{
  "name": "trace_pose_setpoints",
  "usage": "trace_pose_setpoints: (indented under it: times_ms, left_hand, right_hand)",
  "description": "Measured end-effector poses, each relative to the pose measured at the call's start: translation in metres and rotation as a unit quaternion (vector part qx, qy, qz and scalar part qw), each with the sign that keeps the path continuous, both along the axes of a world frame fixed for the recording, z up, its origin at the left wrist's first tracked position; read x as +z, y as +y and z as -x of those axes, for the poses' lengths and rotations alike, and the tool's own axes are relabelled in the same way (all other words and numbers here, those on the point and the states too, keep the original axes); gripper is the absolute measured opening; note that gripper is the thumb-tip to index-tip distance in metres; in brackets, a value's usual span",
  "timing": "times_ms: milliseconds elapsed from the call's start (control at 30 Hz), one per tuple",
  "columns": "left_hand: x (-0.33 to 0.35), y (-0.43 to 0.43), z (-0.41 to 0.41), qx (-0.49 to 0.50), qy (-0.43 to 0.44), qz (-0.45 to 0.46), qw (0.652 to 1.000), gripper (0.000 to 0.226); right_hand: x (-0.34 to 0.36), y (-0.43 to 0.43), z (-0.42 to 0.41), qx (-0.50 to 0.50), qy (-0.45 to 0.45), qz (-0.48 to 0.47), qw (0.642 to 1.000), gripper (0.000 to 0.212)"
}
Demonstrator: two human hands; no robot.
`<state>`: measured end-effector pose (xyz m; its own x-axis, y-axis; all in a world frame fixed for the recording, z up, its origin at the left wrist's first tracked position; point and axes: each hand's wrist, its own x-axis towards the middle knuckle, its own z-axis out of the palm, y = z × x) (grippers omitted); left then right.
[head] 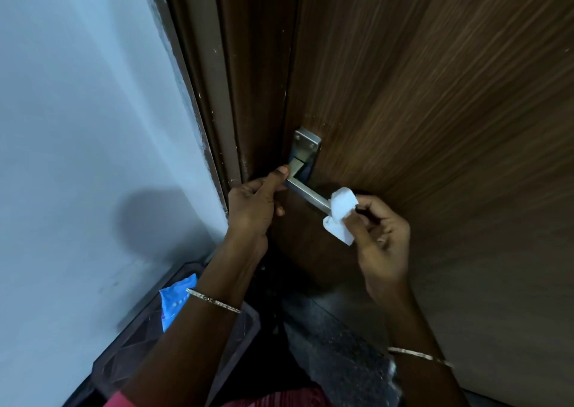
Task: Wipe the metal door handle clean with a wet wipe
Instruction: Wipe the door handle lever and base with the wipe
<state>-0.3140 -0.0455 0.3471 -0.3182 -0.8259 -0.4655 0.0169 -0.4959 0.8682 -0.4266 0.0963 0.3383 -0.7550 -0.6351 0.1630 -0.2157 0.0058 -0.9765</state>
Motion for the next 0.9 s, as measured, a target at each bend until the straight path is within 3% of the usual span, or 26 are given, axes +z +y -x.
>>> trace_pose_setpoints:
  times_ms: [167, 333, 433, 633, 900]
  left_hand:
    - [-0.004, 0.0, 0.001, -0.004, 0.007, 0.0, 1.0, 0.034]
    - [-0.008, -0.002, 0.001, -0.005, 0.02, -0.006, 1.0, 0.033]
    - [-0.009, -0.003, 0.0, -0.002, 0.019, -0.005, 1.0, 0.037]
    - [-0.006, -0.002, -0.001, -0.004, 0.004, 0.006, 1.0, 0.036]
    - [-0.006, -0.002, 0.0, -0.006, 0.012, 0.032, 0.999, 0.031]
  right_hand:
    - [0.021, -0.039, -0.031, 0.013, 0.268, -0.07, 0.961, 0.024]
    - [0.026, -0.049, -0.039, 0.046, 0.415, -0.163, 0.894, 0.028]
    - [0.015, -0.024, -0.033, 0.026, 0.46, -0.131, 0.878, 0.028]
    - [-0.009, 0.003, -0.021, -0.032, 0.473, -0.031, 0.88, 0.018]
    - [0.011, -0.046, -0.047, -0.002, 0.518, -0.117, 0.847, 0.034]
